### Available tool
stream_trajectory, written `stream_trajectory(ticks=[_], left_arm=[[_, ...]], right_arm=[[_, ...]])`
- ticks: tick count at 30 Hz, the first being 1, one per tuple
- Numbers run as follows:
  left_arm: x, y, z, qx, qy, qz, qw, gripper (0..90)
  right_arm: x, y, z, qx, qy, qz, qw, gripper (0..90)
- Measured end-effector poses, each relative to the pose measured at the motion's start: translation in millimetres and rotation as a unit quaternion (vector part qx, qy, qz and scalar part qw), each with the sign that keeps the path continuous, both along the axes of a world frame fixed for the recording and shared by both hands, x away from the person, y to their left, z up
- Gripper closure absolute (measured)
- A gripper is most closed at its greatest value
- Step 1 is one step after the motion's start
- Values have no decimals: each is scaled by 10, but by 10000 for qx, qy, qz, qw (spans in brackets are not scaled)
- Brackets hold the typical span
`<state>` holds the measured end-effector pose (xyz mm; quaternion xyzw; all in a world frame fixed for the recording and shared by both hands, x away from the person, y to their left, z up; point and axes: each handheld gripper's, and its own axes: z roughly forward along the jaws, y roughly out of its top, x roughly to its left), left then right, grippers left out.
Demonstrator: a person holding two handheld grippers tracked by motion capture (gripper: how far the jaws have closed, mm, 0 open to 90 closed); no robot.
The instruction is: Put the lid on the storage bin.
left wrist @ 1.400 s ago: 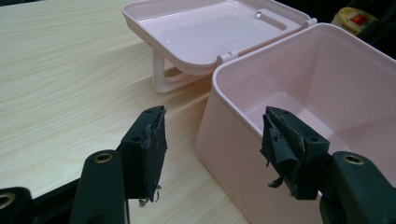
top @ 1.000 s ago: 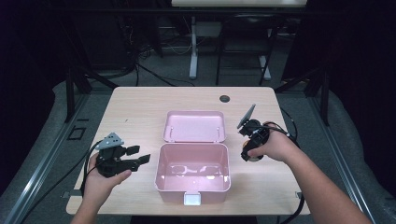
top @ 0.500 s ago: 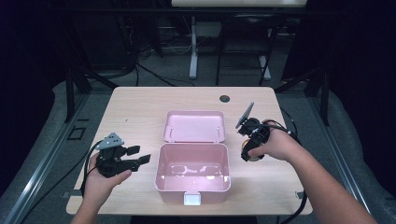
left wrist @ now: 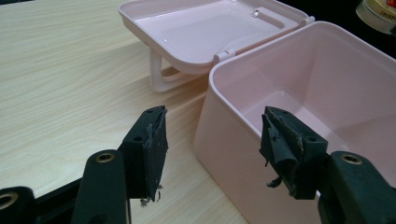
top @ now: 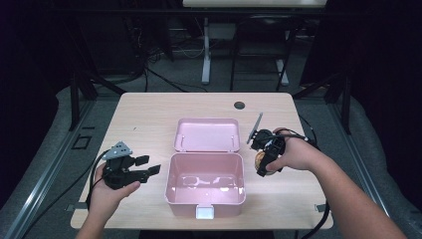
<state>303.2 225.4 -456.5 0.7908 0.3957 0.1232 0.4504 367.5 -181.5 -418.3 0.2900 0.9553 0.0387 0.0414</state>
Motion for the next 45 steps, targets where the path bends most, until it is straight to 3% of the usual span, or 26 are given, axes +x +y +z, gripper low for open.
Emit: stream_trajectory(ticks=[6,13,29,45], left_arm=[[0,-5,-3,-25,7,13,10000,407],[-2,-8,0,1,7,-25,10000,412],[-10,-13,0,-64,-93,-21,9999,428],[-20,-22,8,-59,-67,-34,10000,439]], right_arm=[[-35,57,14,-77,-30,358,9993,197],[-71,180,66,3,-106,657,9978,197],[-123,393,164,109,-116,933,9955,197],[-183,559,207,144,-148,1159,9931,197]])
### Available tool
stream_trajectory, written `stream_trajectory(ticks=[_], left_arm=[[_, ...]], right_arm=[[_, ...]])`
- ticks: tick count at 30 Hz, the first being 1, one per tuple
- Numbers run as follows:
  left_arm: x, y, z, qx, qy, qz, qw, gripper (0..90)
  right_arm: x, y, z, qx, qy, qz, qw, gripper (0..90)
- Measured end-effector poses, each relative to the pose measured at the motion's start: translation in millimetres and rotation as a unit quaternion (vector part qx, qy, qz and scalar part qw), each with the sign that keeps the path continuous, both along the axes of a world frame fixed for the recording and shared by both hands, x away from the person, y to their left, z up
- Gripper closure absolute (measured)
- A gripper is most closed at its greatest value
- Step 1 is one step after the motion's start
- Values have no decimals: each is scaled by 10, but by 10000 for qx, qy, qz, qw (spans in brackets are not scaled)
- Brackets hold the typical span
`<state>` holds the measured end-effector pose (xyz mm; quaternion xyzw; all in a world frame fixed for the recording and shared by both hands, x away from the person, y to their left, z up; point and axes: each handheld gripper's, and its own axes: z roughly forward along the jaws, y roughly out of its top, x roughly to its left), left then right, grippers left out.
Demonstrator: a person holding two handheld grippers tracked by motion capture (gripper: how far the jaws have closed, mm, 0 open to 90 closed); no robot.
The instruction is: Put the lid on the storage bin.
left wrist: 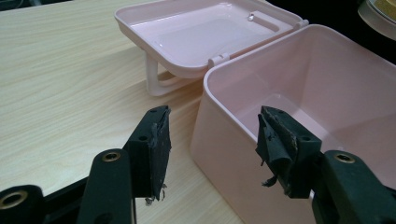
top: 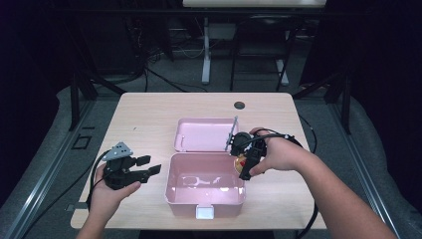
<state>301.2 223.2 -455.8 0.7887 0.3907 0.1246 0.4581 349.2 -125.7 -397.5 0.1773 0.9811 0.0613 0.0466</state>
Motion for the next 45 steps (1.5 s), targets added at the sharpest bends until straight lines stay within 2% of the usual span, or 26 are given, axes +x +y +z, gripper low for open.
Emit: stream_trajectory(ticks=[8,13,23,28,32,37,45], left_arm=[[3,-4,-4,23,-9,-21,10000,439],[4,-13,-9,-18,58,-75,10000,459],[2,-20,-4,48,39,-128,9999,461],[2,-25,-8,21,12,-126,9999,461],[2,-31,-9,43,62,-156,9998,461],[2,-41,-12,29,44,-141,9999,461],[1,-48,-9,67,-6,-203,9998,460]], right_arm=[[-28,112,-33,-24,10,204,9998,197],[-41,186,-51,-34,-6,272,9996,197],[-74,356,-113,-126,-17,495,9987,197],[-77,398,-136,-154,-77,492,9986,197],[-80,425,-157,-176,-73,540,9984,197],[-79,466,-186,-53,15,528,9986,197],[-97,528,-272,-215,-74,615,9979,197]])
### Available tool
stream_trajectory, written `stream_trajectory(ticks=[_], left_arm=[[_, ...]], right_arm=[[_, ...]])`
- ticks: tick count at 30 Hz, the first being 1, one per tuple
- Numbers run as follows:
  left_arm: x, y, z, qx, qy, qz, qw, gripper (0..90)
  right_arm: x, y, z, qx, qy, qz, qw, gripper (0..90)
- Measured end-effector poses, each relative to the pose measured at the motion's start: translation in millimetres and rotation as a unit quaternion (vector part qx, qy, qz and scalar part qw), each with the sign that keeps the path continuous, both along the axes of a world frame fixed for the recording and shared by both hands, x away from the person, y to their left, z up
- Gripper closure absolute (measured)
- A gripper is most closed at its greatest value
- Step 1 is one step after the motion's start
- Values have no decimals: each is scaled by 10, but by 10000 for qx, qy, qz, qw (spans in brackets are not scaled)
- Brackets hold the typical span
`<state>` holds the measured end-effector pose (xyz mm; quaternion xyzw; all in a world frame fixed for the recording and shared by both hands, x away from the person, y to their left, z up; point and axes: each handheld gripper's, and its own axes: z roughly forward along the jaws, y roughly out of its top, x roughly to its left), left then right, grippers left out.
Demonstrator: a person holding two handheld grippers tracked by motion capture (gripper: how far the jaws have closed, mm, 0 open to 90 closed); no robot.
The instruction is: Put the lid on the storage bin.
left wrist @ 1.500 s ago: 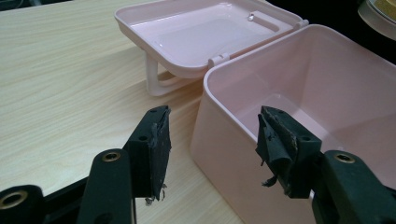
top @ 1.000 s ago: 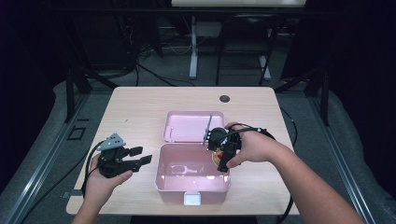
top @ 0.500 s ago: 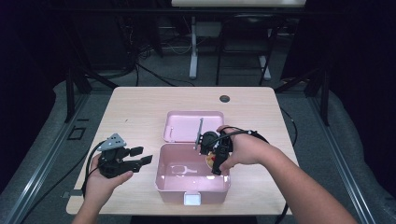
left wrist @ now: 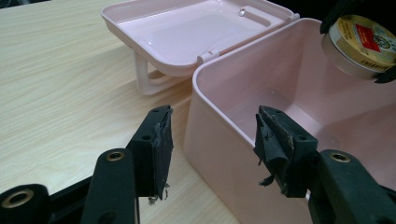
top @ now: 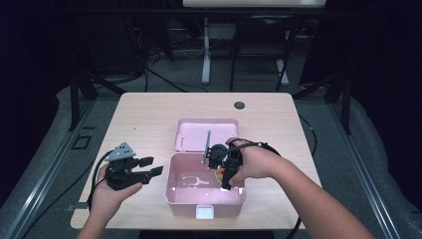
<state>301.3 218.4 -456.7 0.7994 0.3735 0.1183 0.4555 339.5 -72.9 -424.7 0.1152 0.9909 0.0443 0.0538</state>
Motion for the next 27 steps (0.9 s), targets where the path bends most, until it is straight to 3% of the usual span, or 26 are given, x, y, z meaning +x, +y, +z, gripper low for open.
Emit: stream_trajectory(ticks=[6,12,27], left_arm=[[-7,-17,0,-15,-30,-3,10000,460],[-2,-26,-6,32,37,-37,10000,460],[-6,-38,-13,34,-31,-14,10000,460]], right_arm=[[-10,6,-63,76,74,-44,9999,197],[-13,0,-167,38,96,-23,9999,197],[-24,-8,-345,-11,109,86,9999,197]])
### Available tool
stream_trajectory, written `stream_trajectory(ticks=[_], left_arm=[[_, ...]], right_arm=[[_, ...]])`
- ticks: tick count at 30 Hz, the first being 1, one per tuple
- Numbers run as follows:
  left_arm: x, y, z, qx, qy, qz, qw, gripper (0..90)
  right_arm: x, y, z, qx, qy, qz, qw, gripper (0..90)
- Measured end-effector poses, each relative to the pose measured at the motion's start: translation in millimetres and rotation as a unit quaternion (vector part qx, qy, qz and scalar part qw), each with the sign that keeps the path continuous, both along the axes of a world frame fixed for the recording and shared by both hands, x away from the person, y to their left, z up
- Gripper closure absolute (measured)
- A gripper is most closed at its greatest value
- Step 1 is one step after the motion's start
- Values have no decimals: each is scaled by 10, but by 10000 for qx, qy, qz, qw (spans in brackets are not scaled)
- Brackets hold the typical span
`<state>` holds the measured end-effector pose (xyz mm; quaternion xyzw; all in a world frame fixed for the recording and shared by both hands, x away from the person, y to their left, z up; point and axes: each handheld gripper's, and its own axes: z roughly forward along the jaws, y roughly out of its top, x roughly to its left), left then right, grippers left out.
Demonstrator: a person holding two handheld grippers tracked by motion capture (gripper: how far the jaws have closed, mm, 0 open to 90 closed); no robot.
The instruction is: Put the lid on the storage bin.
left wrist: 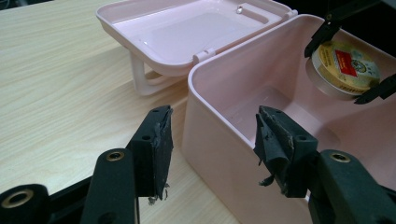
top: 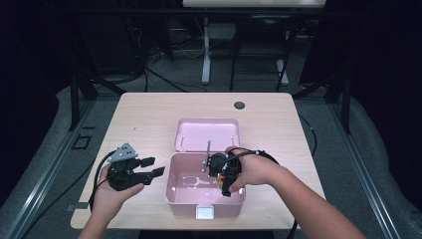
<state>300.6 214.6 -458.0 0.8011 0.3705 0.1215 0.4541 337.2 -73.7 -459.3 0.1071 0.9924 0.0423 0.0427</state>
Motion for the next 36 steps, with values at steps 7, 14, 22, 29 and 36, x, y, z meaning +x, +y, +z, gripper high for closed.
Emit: stream_trajectory(ticks=[7,14,22,29,36], left_arm=[[3,-3,-5,45,10,-15,10000,460],[4,2,-5,30,-9,-5,10000,459],[4,-5,-8,47,23,-13,10000,459],[8,-13,-17,57,43,-18,10000,459],[9,-20,-22,72,20,-37,10000,459]], right_arm=[[1,18,-70,-7,-57,110,9999,197],[3,41,-140,-145,-70,214,9996,197],[18,21,-238,-137,23,164,9998,197],[22,7,-278,-145,47,134,9998,197],[21,-2,-307,-130,40,161,9998,197]])
